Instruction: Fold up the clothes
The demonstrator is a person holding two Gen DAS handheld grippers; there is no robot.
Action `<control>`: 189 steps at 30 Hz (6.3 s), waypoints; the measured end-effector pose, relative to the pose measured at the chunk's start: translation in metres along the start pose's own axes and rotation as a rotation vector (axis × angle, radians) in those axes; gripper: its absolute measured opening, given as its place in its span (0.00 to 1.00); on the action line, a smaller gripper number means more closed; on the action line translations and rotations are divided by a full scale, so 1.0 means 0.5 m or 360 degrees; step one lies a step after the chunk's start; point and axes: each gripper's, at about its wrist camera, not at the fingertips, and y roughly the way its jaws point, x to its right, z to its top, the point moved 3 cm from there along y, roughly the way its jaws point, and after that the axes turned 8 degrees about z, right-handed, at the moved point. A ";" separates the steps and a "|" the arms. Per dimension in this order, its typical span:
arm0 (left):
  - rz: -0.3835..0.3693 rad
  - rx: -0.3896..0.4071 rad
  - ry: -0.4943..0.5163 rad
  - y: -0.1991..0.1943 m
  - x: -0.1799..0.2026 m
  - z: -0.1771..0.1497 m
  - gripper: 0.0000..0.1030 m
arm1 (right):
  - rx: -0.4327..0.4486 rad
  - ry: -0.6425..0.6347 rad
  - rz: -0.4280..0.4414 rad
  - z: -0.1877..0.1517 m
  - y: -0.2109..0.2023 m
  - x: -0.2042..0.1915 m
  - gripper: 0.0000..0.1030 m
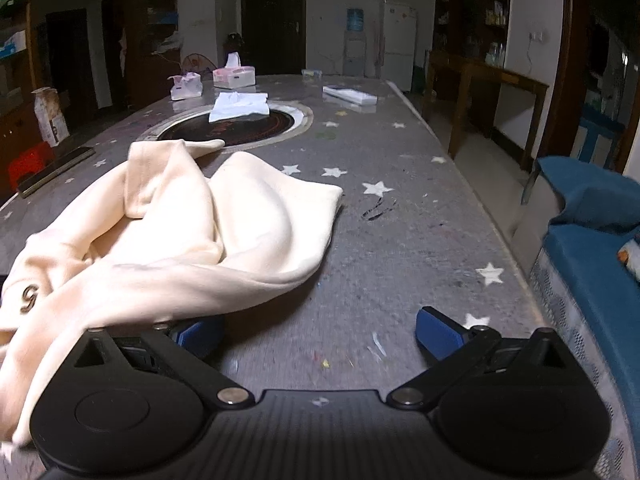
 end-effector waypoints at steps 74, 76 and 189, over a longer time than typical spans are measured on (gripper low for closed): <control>-0.0113 -0.0016 -0.0014 -0.117 0.083 -0.003 1.00 | 0.0107 -0.0051 0.0294 -0.066 -0.137 -0.124 1.00; -0.0115 -0.0018 -0.0016 -0.116 0.084 -0.002 1.00 | 0.0105 -0.0054 0.0298 -0.064 -0.135 -0.126 1.00; -0.0308 0.0217 -0.0073 -0.050 0.017 0.144 0.06 | 0.0313 -0.0071 0.0187 0.119 -0.145 0.038 0.08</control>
